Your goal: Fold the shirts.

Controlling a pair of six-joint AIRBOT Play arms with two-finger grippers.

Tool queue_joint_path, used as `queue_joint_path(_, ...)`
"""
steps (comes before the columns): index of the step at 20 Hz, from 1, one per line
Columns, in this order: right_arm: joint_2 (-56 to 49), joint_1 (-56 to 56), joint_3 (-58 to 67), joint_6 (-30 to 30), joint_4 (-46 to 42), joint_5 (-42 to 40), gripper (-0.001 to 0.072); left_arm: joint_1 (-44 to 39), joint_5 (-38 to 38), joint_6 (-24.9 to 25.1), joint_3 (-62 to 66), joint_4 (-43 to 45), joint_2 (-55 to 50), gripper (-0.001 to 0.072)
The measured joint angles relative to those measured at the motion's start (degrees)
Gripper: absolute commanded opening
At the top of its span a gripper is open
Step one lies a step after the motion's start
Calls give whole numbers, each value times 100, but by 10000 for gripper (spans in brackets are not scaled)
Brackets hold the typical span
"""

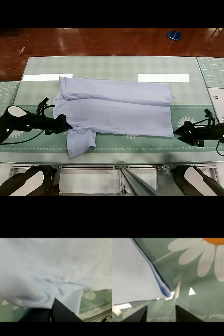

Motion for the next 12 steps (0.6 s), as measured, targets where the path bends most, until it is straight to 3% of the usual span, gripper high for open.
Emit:
queue_joint_path(6, -516, 328, -127, -111, 638, -562, 395, -4, -33, 0, 87, -46, 0, 19)
queue_joint_path(7, -629, 422, -136, -186, 841, -667, 352, -4, -17, 0, 94, -50, 0, 19)
queue_joint_path(9, -837, 669, -129, -313, 1110, -999, 24, -4, -2, 0, 114, -57, 0, 19)
queue_joint_path(12, -1023, 1012, 87, -693, 1370, -1268, 21, 9, -116, 39, 282, -57, 0, 19)
